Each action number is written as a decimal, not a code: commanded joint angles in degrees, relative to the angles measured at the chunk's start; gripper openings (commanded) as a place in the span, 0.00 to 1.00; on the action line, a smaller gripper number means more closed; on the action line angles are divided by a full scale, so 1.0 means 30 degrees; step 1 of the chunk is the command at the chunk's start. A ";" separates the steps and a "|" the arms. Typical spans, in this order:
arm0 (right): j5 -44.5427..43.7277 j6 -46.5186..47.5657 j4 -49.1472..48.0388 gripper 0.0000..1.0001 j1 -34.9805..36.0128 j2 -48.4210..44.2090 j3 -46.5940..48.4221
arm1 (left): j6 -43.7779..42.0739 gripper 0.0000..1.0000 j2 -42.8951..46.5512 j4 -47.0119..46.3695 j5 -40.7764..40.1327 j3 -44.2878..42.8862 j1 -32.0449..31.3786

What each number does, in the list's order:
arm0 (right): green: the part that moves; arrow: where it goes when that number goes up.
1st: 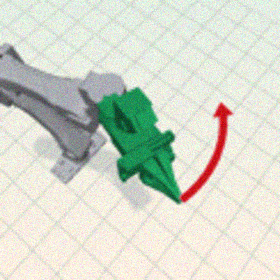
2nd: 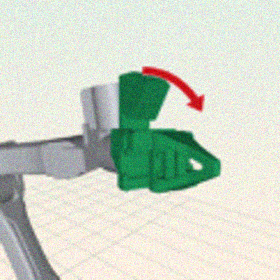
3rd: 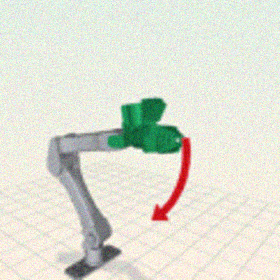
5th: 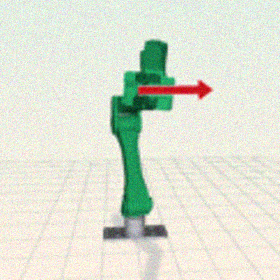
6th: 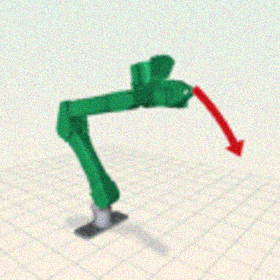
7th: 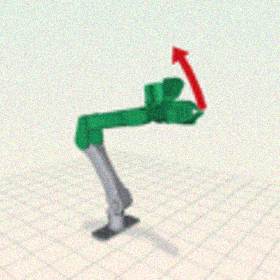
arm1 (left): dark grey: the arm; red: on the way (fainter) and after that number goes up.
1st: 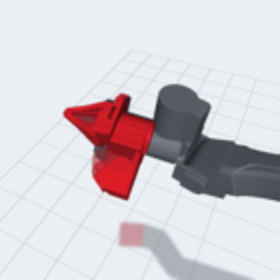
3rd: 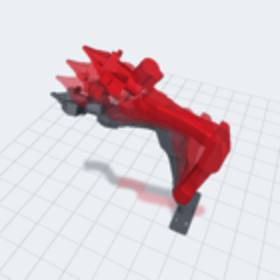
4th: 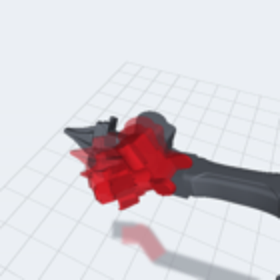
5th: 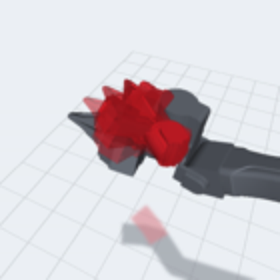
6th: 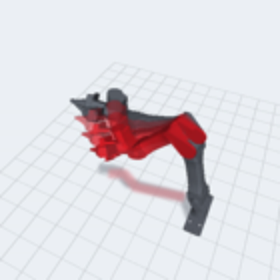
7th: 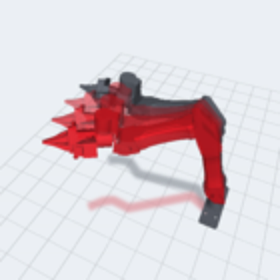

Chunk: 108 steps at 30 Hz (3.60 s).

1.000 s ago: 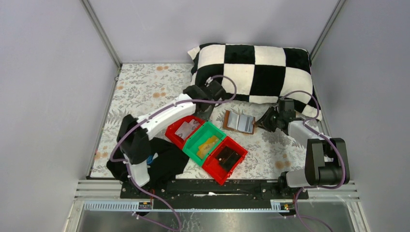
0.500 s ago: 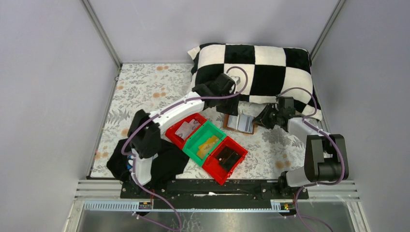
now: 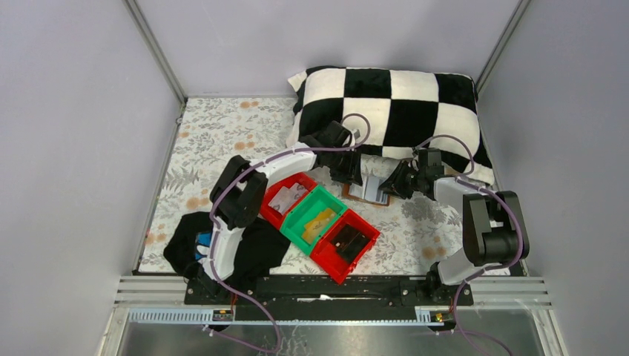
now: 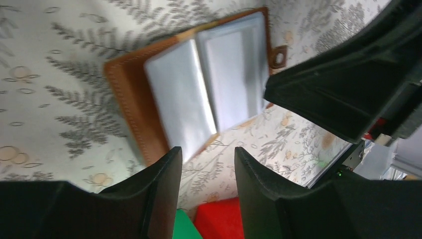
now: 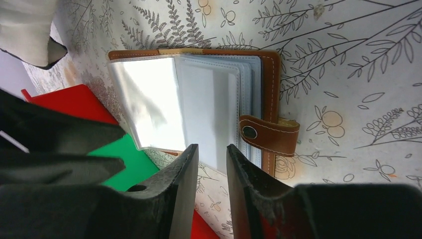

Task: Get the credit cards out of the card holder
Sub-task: Remove the credit card from the card holder.

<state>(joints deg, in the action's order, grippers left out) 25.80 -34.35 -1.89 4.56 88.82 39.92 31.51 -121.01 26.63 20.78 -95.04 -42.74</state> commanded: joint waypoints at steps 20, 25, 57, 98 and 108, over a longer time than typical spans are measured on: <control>-0.1002 -0.0311 -0.1088 0.37 0.0269 -0.0487 -0.1126 | -0.0233 0.47 -0.0609 -0.1362 0.0650 0.0390 0.0829; -0.1167 -0.0359 -0.1181 0.37 0.0290 -0.1207 -0.1358 | -0.0435 0.48 0.0899 -0.1333 -0.0064 0.0106 0.0674; 0.0066 -0.1153 -0.2563 0.37 0.0325 -0.0053 -0.1321 | -0.0227 0.62 -0.1663 -0.2924 0.1209 0.1042 0.0784; 0.1956 -0.2990 -0.5364 0.37 0.0506 -0.0142 -0.1511 | -0.0513 0.61 -0.1043 -0.2293 0.2018 0.0504 0.0829; 0.2153 -0.3221 -0.5651 0.37 0.0888 0.0263 -0.0765 | -0.0723 0.64 0.0090 -0.1696 0.1674 0.0030 0.0912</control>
<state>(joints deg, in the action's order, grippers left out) 30.28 -43.29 -16.43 6.04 89.25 35.27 30.68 -125.64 20.86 26.55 -92.66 -40.34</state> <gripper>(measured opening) 0.371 0.629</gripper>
